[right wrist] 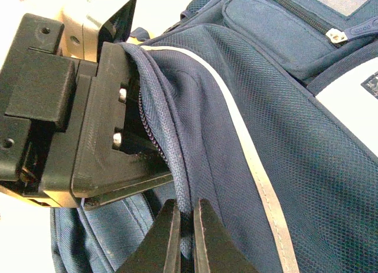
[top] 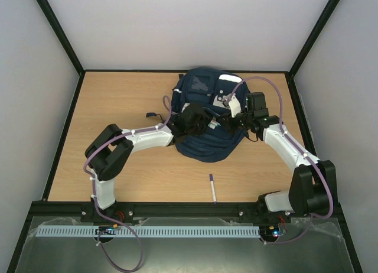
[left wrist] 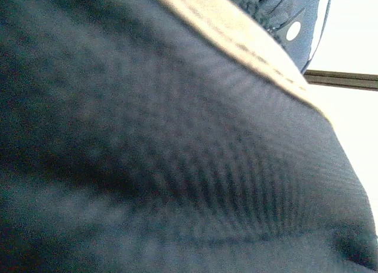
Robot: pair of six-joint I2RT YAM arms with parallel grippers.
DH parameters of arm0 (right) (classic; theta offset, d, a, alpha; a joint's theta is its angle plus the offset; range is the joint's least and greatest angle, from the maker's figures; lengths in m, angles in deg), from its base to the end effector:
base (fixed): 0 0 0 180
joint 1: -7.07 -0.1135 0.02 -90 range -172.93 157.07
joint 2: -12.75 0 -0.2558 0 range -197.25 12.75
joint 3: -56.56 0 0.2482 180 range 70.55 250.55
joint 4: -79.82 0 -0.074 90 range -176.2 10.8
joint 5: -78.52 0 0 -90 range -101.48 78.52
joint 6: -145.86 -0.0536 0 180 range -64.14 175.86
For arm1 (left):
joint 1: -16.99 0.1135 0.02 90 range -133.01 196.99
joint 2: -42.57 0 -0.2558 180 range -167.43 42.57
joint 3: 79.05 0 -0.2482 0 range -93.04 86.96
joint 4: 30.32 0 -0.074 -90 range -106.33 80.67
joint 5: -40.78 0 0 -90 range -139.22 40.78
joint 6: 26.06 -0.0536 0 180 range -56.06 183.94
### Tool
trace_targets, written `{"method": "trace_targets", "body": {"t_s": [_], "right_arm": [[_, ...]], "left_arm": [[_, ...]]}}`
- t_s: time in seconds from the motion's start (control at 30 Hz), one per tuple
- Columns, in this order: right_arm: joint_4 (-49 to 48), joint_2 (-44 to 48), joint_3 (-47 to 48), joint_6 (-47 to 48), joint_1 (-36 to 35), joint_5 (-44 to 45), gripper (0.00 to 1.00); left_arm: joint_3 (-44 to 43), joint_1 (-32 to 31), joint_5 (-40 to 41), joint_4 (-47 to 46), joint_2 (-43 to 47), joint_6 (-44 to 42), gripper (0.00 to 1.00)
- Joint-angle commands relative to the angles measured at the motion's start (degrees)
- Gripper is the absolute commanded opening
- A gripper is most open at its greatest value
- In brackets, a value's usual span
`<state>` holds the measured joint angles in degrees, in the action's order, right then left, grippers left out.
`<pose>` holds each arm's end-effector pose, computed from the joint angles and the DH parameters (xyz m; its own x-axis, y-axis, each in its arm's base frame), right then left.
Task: Pack the student bag
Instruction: Place the stationery in the student bag.
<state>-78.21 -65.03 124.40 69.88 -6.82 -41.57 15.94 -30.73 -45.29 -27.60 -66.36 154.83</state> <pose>0.2969 0.1011 0.2570 -0.3474 -0.3018 -0.8878 -0.7267 0.6851 0.0515 0.3013 -0.3259 0.1977 -0.6921 -0.7216 -0.0168 -0.3124 0.3206 -0.8942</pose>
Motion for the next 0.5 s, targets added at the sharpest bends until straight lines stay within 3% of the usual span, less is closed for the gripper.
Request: {"method": "trace_targets", "body": {"t_s": [0.0,0.47], "right_arm": [[2.4,1.5,0.3,-0.2,-0.1,-3.0,0.01],[2.5,1.1,0.3,-0.2,-0.1,-2.8,0.01]], "left_arm": [[-0.7,-0.5,-0.2,-1.0,2.9,-0.5,0.41],[3.6,-2.5,-2.3,6.0,11.4,-4.1,0.40]]}}
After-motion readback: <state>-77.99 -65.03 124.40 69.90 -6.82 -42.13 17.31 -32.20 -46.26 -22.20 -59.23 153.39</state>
